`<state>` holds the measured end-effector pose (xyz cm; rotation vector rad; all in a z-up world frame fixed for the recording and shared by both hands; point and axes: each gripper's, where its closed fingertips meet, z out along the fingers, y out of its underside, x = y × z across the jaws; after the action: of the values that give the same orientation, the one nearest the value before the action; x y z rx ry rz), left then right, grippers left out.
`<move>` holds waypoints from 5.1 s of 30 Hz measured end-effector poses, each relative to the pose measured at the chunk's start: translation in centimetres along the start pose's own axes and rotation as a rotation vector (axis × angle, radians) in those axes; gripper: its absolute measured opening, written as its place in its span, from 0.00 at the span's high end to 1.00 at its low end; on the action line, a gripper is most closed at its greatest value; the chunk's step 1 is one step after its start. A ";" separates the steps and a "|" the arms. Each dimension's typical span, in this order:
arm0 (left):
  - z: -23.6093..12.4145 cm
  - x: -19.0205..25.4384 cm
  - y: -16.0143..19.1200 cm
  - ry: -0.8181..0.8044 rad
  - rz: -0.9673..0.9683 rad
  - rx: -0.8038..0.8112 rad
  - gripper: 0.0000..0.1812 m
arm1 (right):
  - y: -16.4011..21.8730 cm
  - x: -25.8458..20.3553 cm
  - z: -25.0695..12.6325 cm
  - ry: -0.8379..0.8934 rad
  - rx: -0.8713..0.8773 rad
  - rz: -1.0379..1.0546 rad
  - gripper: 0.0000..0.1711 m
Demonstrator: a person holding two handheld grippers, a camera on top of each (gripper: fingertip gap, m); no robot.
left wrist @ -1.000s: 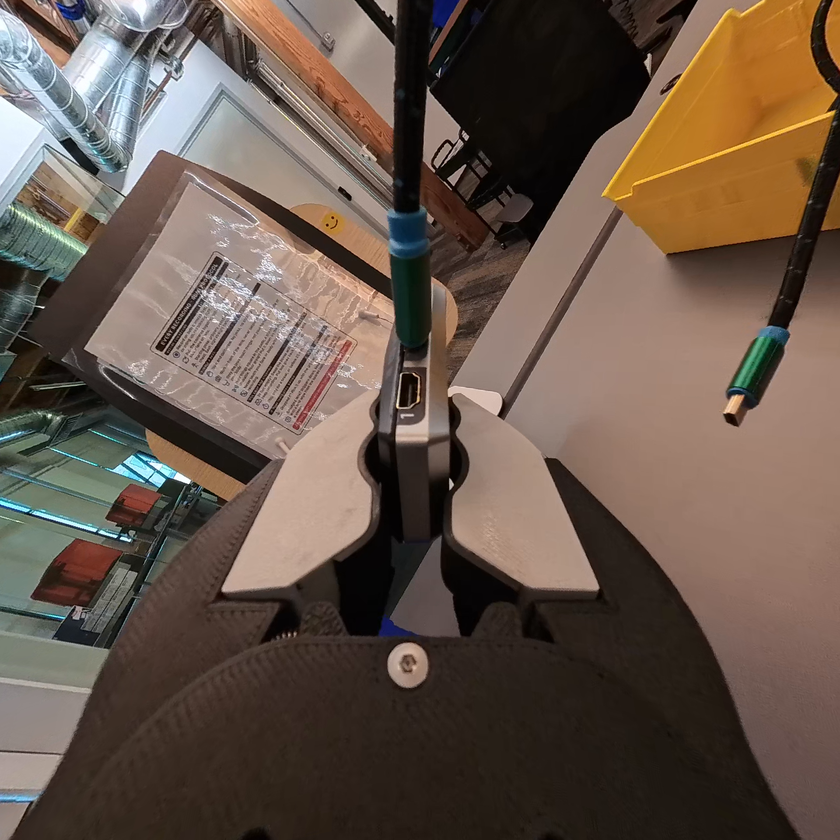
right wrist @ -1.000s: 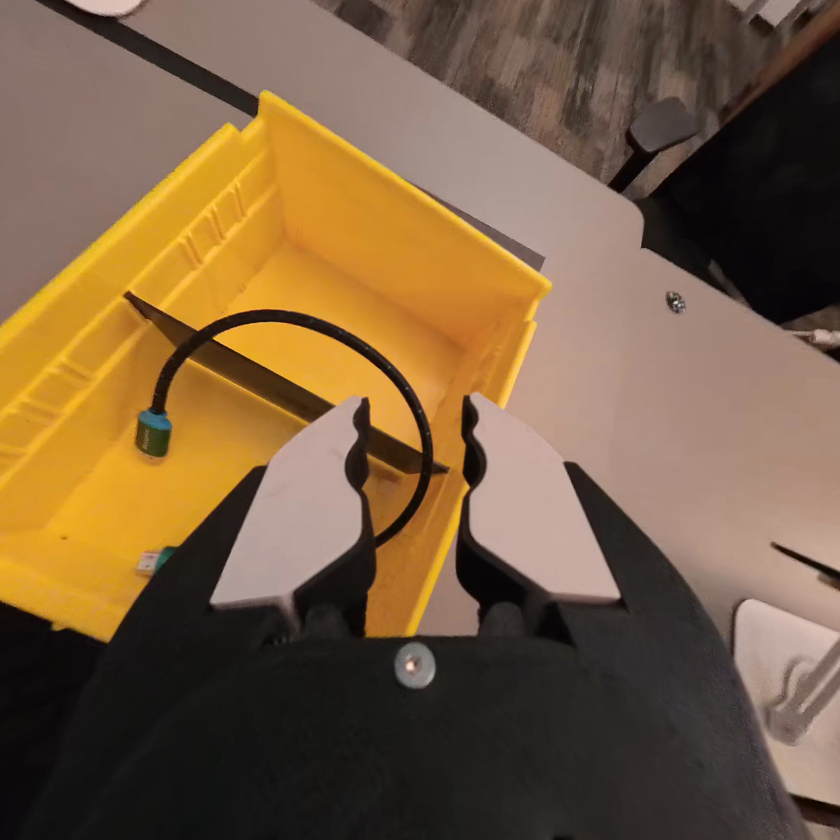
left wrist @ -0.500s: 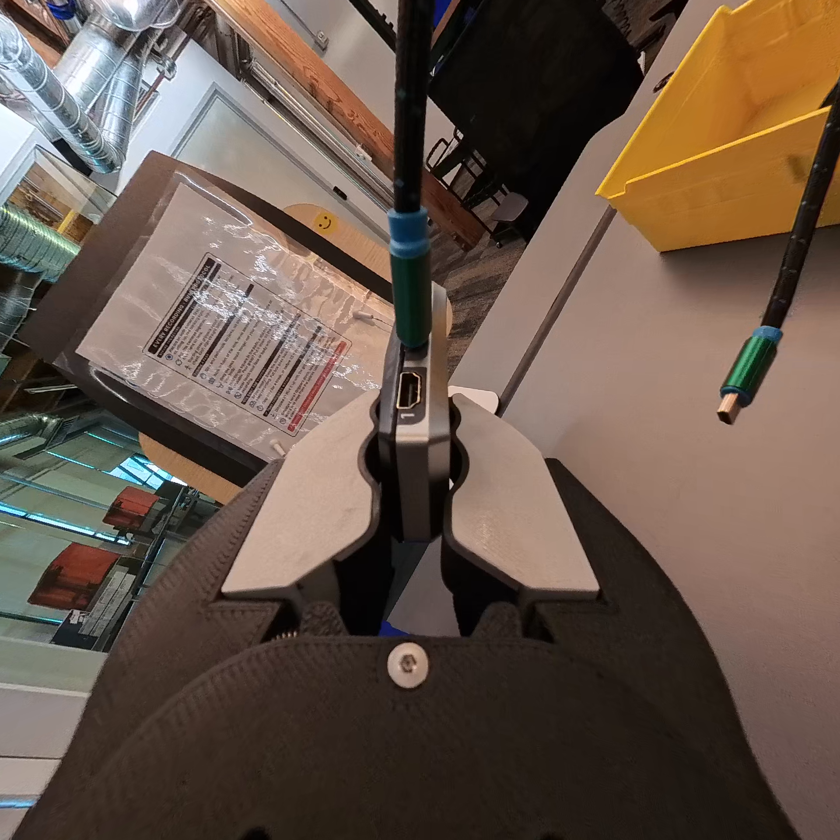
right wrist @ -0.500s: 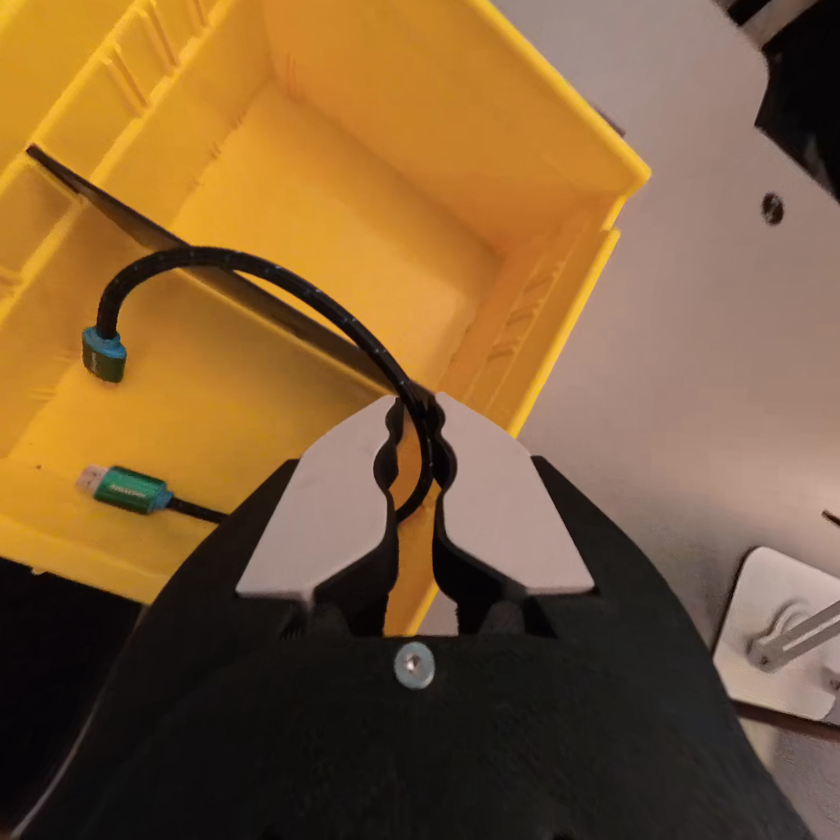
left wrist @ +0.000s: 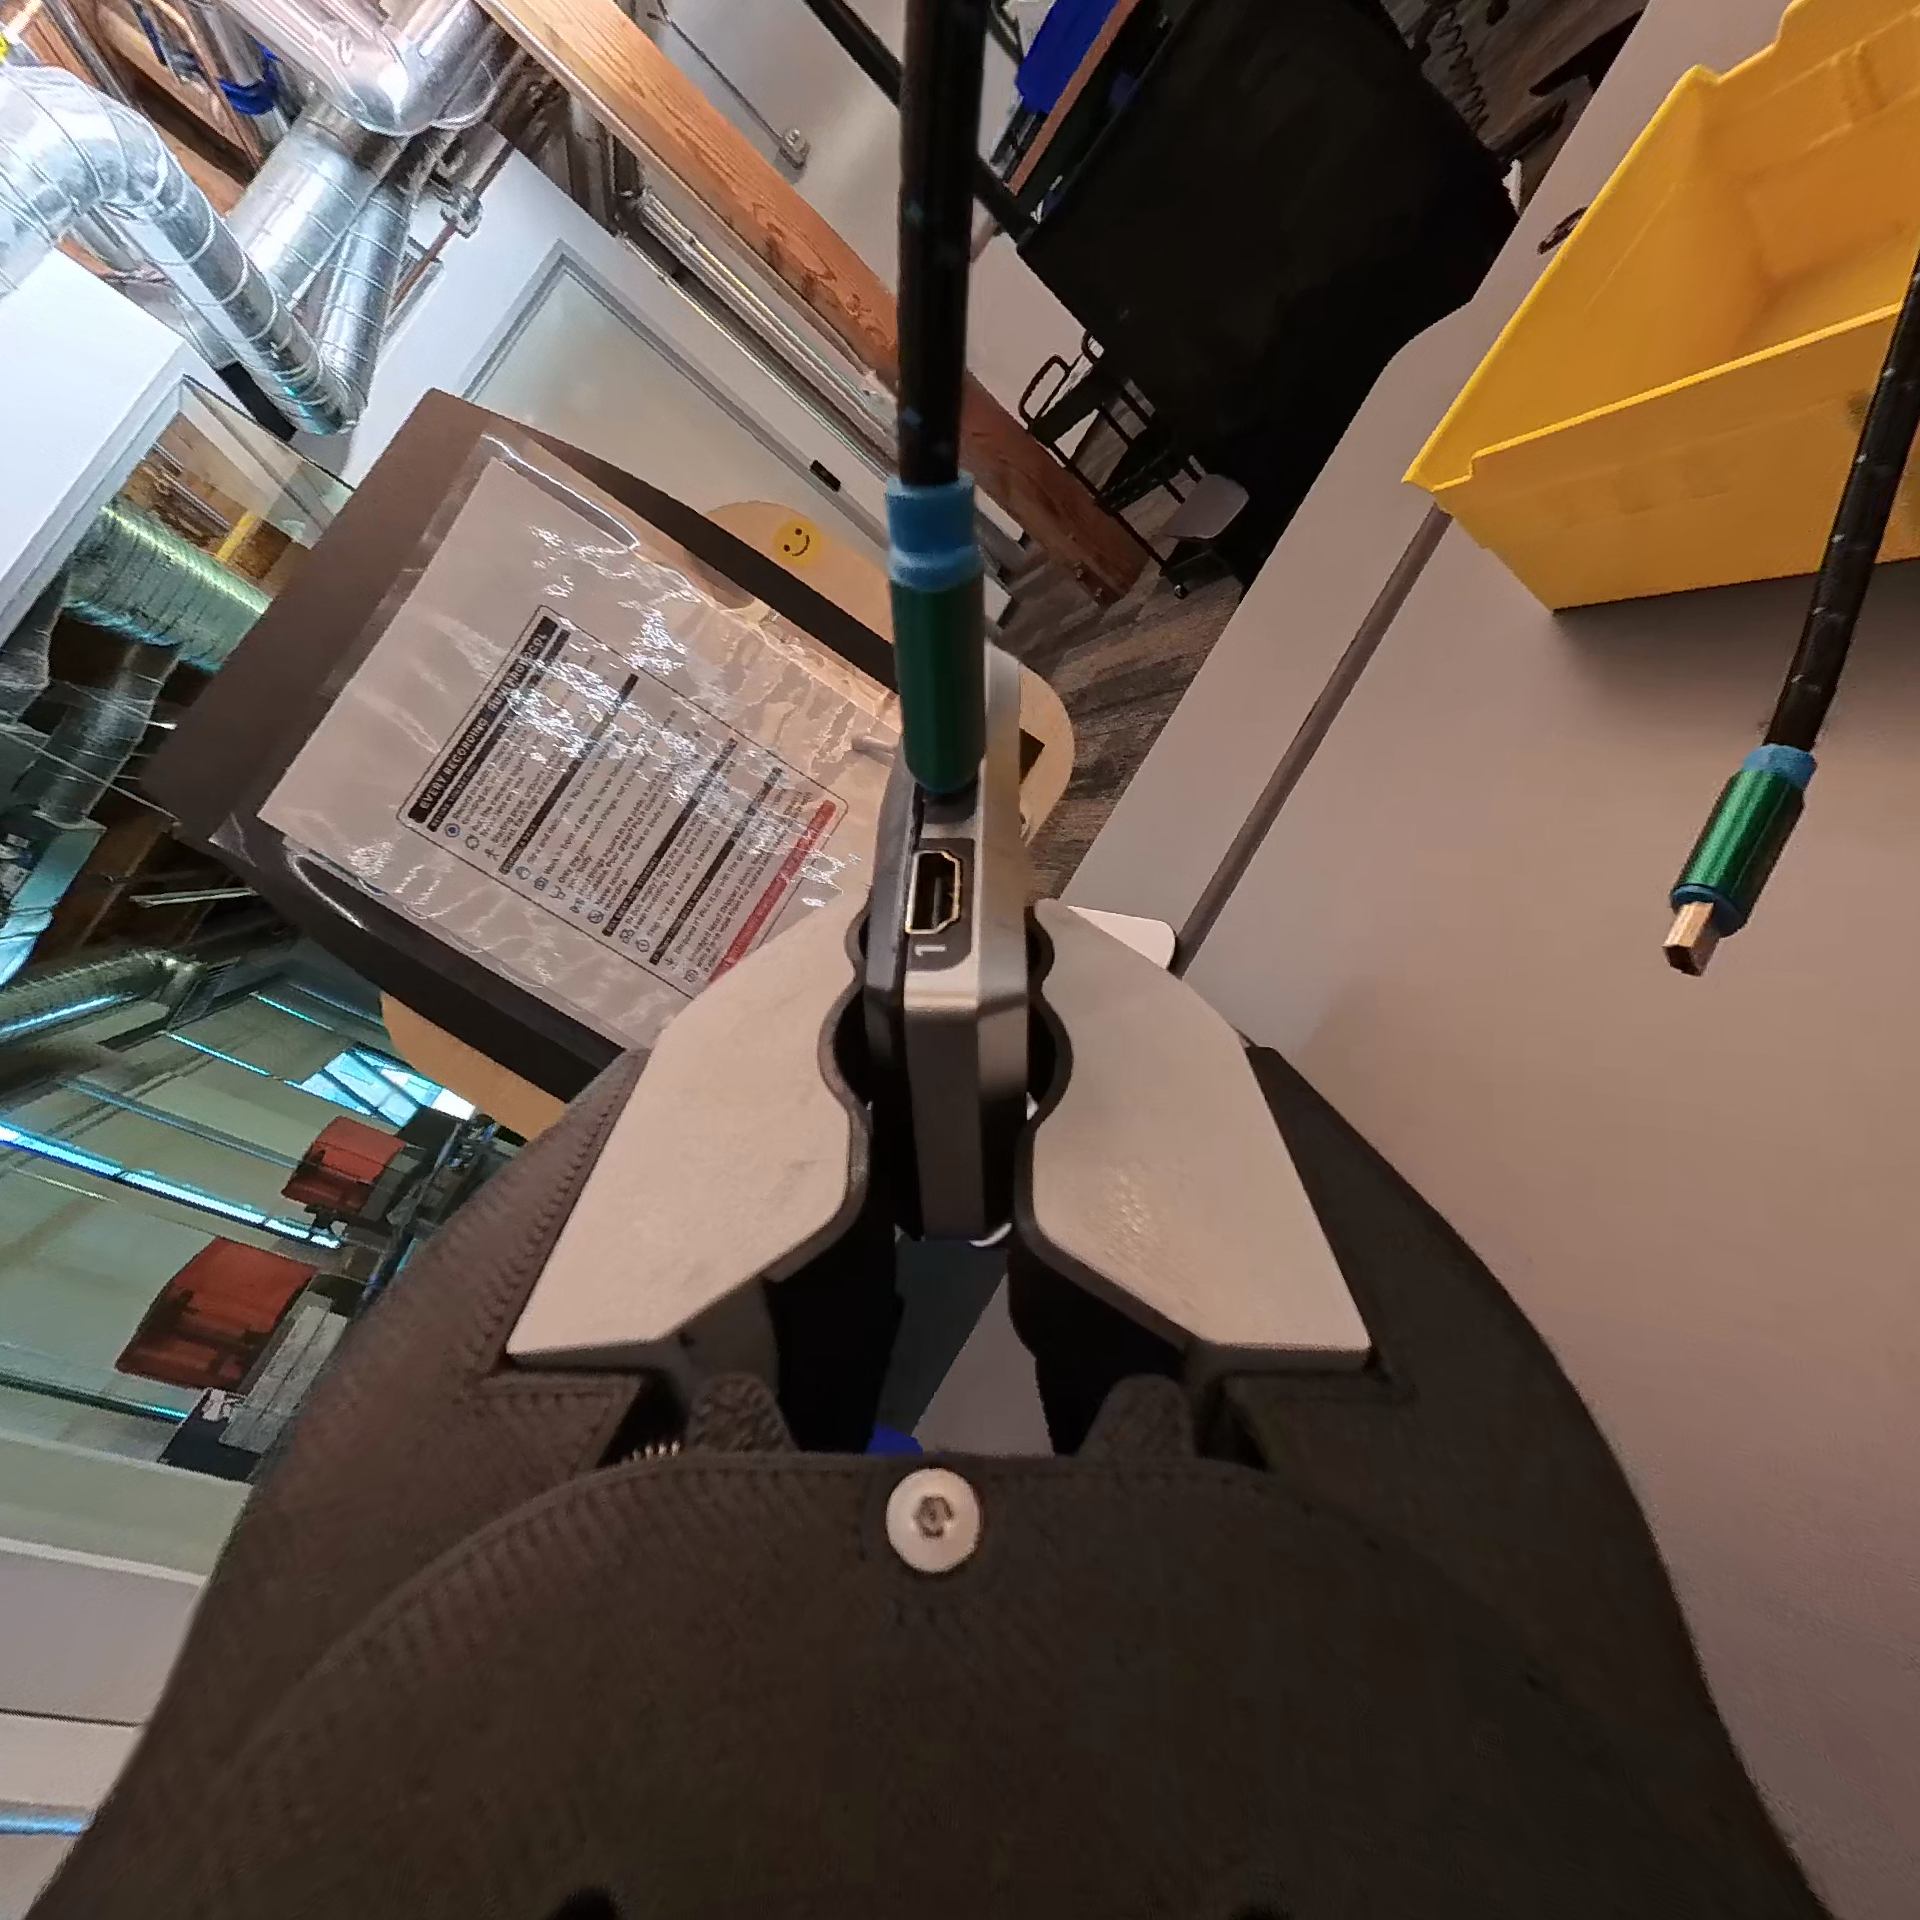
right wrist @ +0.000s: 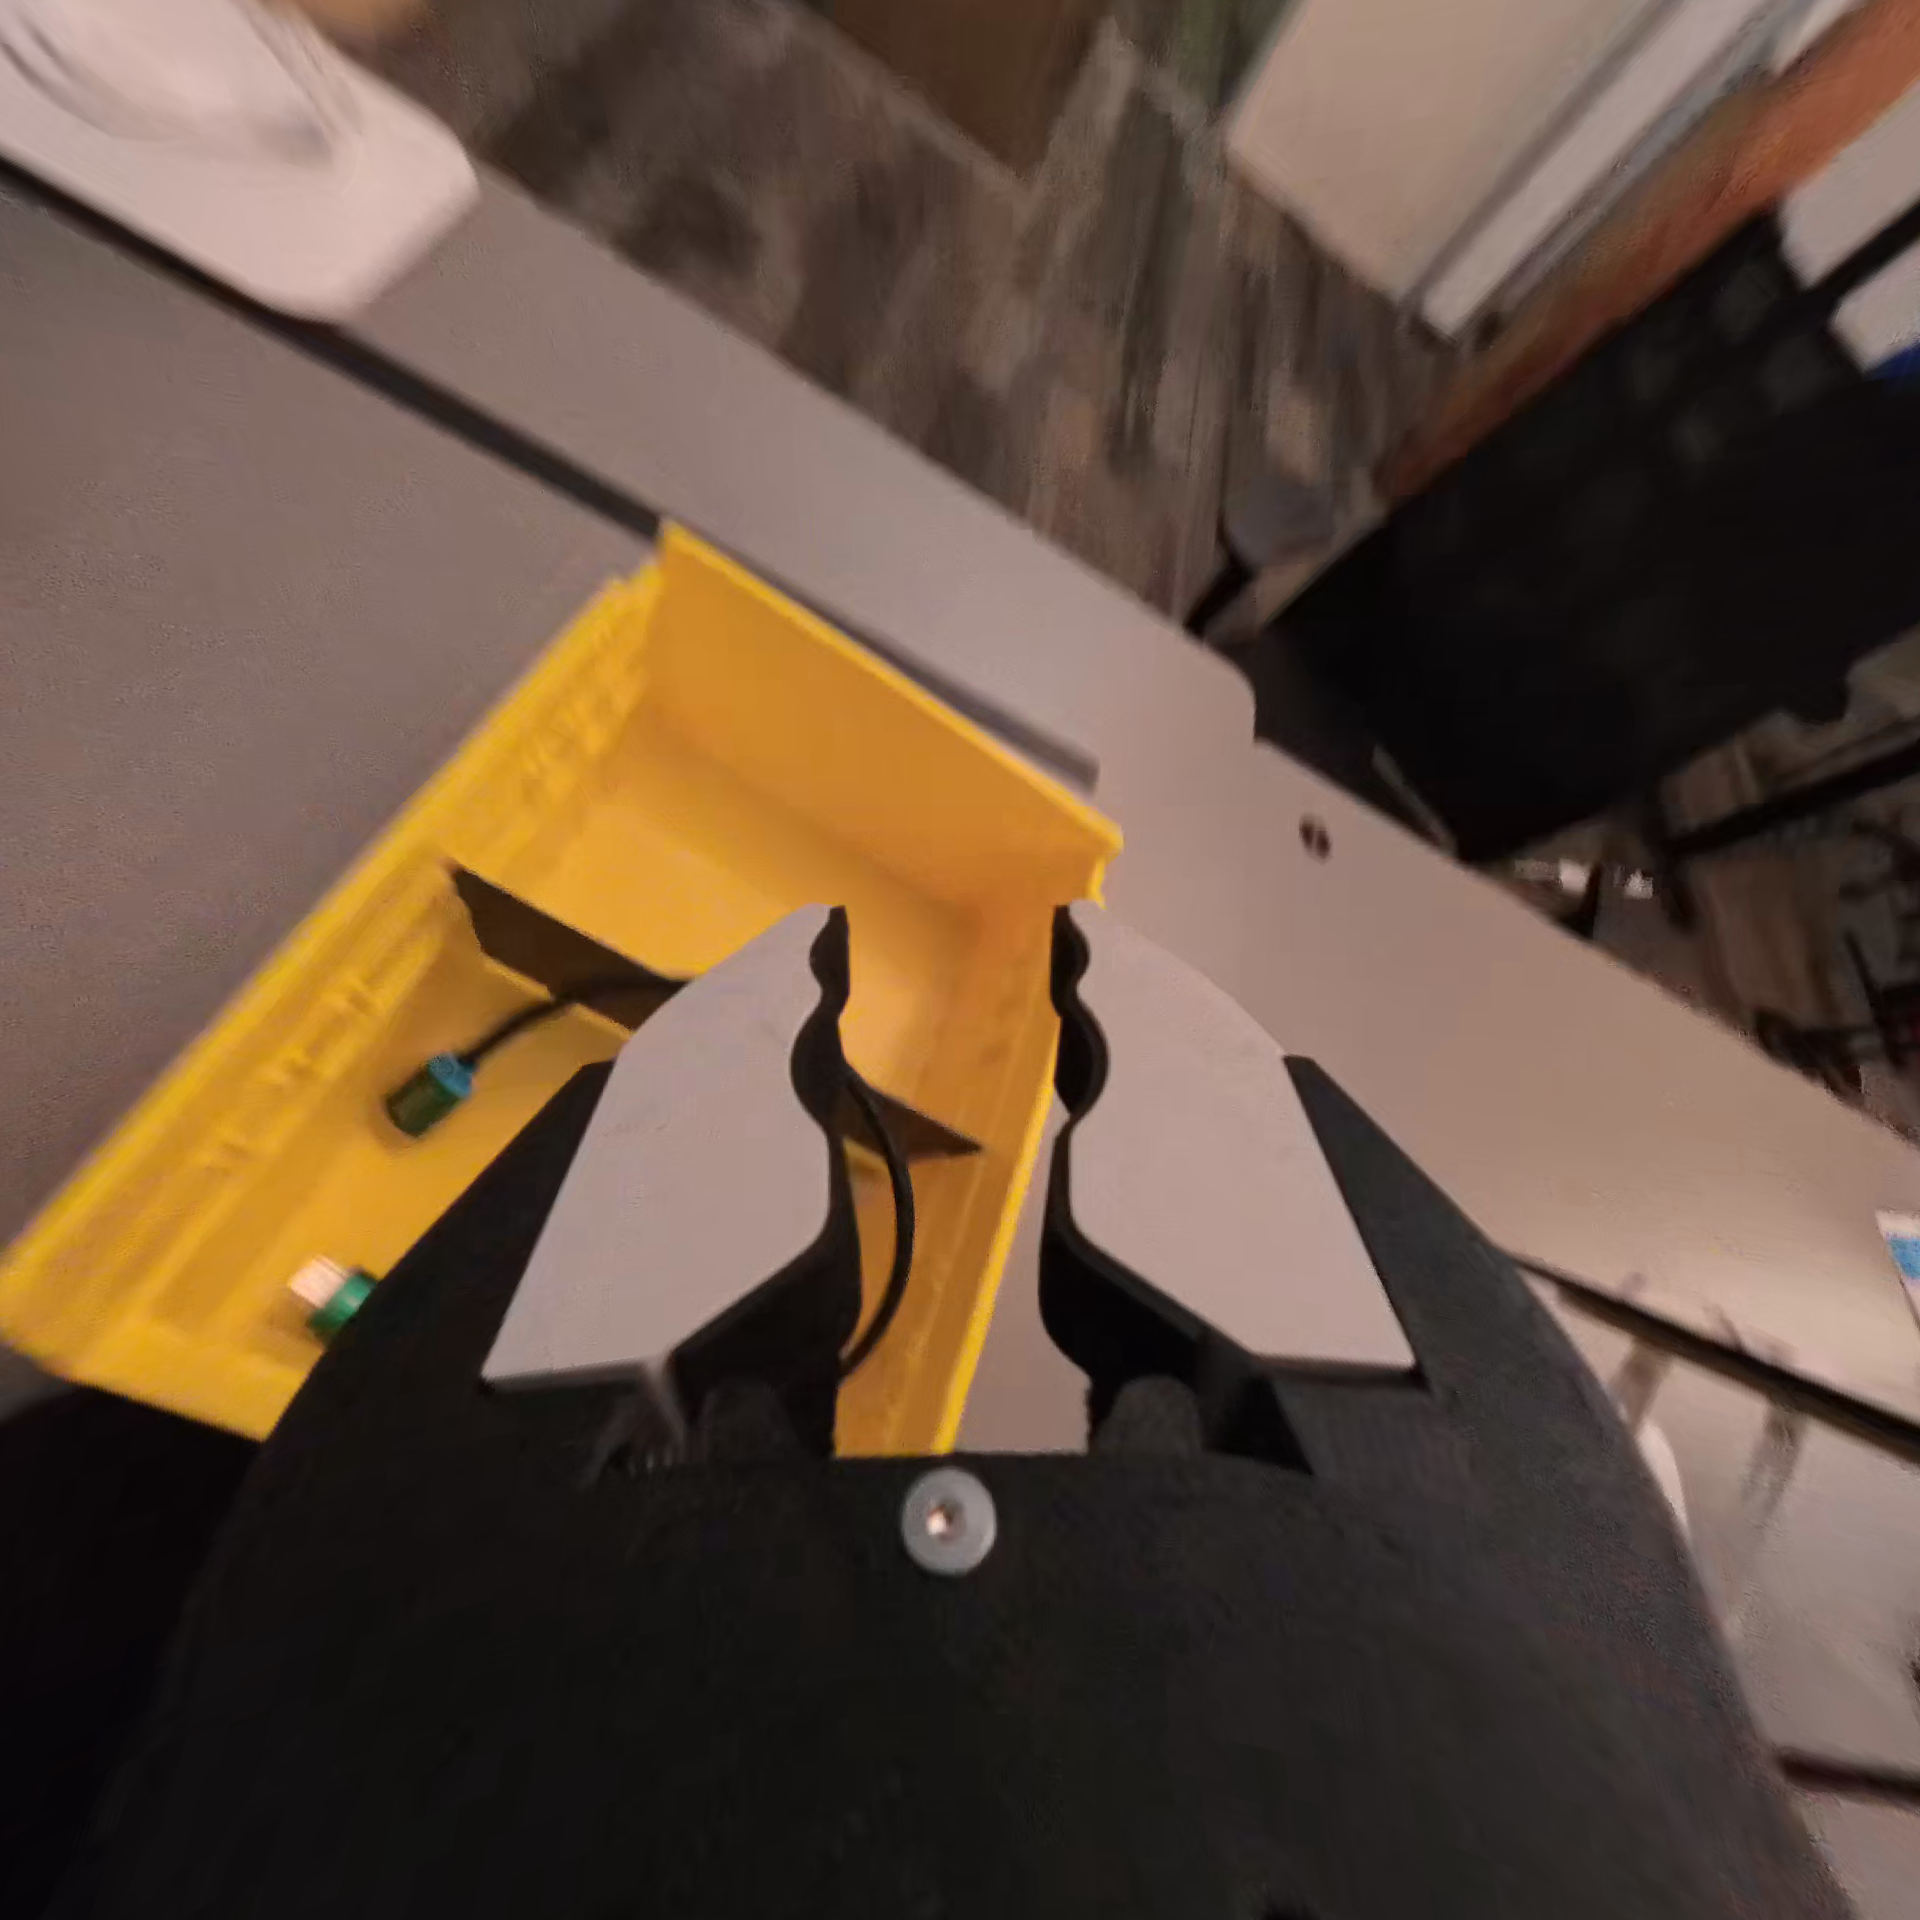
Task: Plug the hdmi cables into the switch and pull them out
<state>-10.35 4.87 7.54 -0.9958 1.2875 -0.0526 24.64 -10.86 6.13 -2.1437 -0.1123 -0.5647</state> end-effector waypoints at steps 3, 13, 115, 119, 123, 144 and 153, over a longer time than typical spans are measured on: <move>0.0 -0.2 0.0 -0.026 0.036 -0.005 0.88 | -10.0 -3.5 -7.1 -0.020 0.433 0.021 0.89; -0.4 -1.5 -0.1 -0.132 0.106 -0.013 0.88 | -16.3 -27.7 -13.5 -0.768 0.636 -0.205 0.87; -1.7 -2.2 -1.7 -0.048 -0.001 0.010 0.88 | 7.2 0.4 7.2 -0.034 -0.079 -0.107 0.83; -1.7 -2.1 -1.7 -0.048 0.008 0.008 0.88 | 8.7 -0.6 6.7 -0.070 -0.166 -0.284 0.95; -1.6 -1.9 -1.9 -0.043 0.006 0.015 0.87 | 8.9 -0.9 4.5 -0.106 -0.166 -0.321 0.95; -2.7 0.4 -4.6 0.070 0.079 0.162 0.88 | -6.8 -7.5 -1.6 -0.070 0.355 -0.439 0.64; -3.7 -0.2 -5.4 0.060 0.071 0.170 0.88 | -1.6 -7.3 0.9 -0.088 -0.045 -0.481 0.95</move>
<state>-10.88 -0.41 11.36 -0.8081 1.3486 -0.1354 18.01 -8.27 3.67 -2.1901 -0.6830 -0.7495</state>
